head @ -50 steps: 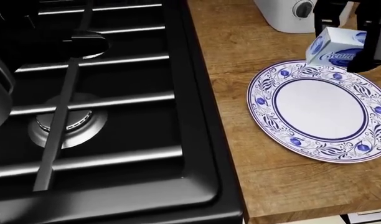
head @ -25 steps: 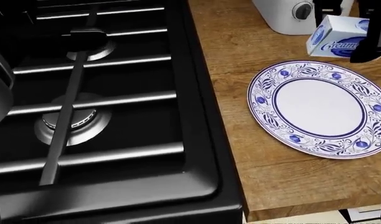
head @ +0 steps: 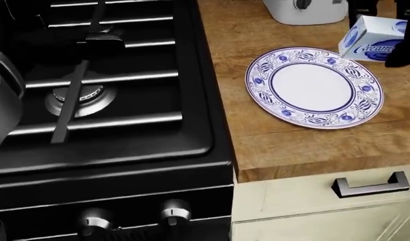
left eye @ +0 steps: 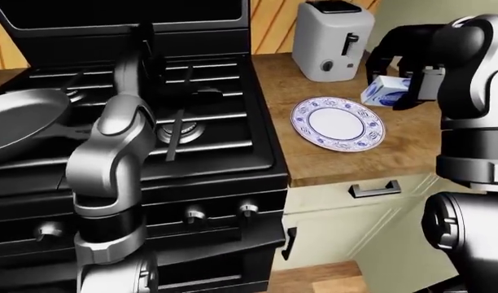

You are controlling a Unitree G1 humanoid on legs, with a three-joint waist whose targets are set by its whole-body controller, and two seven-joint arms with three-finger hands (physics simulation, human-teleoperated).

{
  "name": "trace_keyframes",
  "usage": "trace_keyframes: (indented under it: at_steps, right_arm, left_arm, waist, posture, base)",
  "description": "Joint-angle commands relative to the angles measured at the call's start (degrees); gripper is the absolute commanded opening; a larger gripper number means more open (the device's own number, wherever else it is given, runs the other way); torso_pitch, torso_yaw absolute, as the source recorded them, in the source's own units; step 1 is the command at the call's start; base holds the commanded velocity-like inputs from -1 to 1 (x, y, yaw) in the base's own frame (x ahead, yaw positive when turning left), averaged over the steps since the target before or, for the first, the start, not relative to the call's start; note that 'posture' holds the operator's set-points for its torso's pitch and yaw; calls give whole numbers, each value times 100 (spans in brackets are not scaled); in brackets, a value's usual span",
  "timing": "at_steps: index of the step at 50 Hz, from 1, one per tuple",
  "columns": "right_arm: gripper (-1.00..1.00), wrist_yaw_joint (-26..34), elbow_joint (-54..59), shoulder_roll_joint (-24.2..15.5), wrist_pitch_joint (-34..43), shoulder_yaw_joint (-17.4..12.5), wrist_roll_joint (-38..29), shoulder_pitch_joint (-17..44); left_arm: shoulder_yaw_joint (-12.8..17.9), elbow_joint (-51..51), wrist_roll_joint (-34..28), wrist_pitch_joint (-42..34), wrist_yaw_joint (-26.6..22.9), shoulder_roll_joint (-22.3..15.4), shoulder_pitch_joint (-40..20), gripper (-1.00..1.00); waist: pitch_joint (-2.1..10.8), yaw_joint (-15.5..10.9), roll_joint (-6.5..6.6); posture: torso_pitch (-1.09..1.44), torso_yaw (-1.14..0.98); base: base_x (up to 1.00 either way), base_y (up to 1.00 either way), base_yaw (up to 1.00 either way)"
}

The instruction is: Pick the cream cheese stick from the plate and place it in the pan.

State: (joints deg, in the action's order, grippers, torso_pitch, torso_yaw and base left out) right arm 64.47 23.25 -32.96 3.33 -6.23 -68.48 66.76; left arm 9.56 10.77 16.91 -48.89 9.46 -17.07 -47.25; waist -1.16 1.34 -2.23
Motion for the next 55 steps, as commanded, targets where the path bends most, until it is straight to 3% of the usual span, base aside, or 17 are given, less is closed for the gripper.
trace_keyframes:
  at_steps: [1,4,8,10,12,13,17,19,24,26,31,32,34,38,42,48,55]
  right_arm:
    - [-100,-147,-260,-52,-34,-33,25,322]
    - [-100,-112,-253,-55,-23,-29,28,377]
    - [-100,-159,-246,-14,-29,-22,59,339]
    - [-100,-212,-225,0,-32,-20,71,344]
    - [-100,-224,-240,-16,-59,-18,70,303]
    - [-100,-221,-252,-21,-72,-16,70,292]
    - [-100,-271,-195,-37,-94,-19,66,363]
    - [-100,-283,-188,-40,-95,-15,60,390]
    - [-100,-369,-159,-17,-86,-5,38,400]
    - [-100,-409,-145,-13,-76,-20,53,416]
    - [-100,-415,-153,-27,-49,-24,79,471]
    - [-100,-446,-134,-33,-64,-25,90,474]
    - [-100,-478,-90,-46,-85,-19,107,507]
    - [-100,-527,-74,-54,-97,-12,114,511]
    - [-100,-549,-51,-104,-139,-11,84,545]
    - [-100,-539,-52,-94,-70,-20,70,586]
    - [-100,-491,3,-104,-76,11,59,790]
  left_arm:
    - [134,161,-42,138,21,-109,-206,100]
    - [147,145,-44,145,16,-113,-217,100]
    - [159,166,-36,115,19,-121,-226,100]
    - [147,119,-50,172,6,-116,-215,100]
    - [146,98,-58,209,-3,-113,-208,100]
    - [147,92,-61,218,-4,-114,-207,100]
    - [160,225,-48,101,29,-139,-263,100]
    - [159,237,-65,97,44,-154,-277,100]
    - [155,269,-116,87,35,-183,-290,100]
    - [155,278,-122,77,29,-179,-291,100]
    - [153,263,-141,108,8,-170,-277,100]
    - [155,275,-141,96,8,-170,-278,100]
    - [159,300,-137,74,12,-167,-290,100]
    - [165,308,-135,64,18,-166,-289,100]
    - [159,336,-133,39,24,-161,-288,100]
    - [203,384,-127,12,21,-243,-360,100]
    - [255,491,-126,-66,59,-353,-454,100]
  waist:
    - [205,-76,-52]
    - [168,-131,58]
    - [-192,-14,257]
    - [-225,76,394]
    - [-92,170,708]
    - [-184,128,541]
    - [-57,33,307]
    - [-114,-5,208]
    - [23,-119,281]
    - [-26,-162,254]
    - [-53,-143,-79]
    - [7,-112,73]
    - [-128,-112,44]
    - [-141,-70,180]
    - [-121,31,521]
    - [-75,-38,308]
    - [79,-109,285]
  posture:
    - [0,0]
    - [0,0]
    - [0,0]
    - [0,0]
    - [0,0]
    - [0,0]
    - [0,0]
    - [0,0]
    - [0,0]
    - [0,0]
    - [0,0]
    - [0,0]
    - [0,0]
    - [0,0]
    - [0,0]
    - [0,0]
    - [0,0]
  base:
    - [-27,0,0]
    - [-27,0,0]
    - [0,0,0]
    - [0,0,0]
    - [0,0,0]
    - [0,0,0]
    - [0,0,0]
    - [0,0,0]
    - [0,0,2]
    - [0,0,34]
    - [0,0,58]
    - [0,0,32]
    - [0,0,10]
    - [0,0,0]
    - [0,0,0]
    - [0,0,0]
    - [0,8,0]
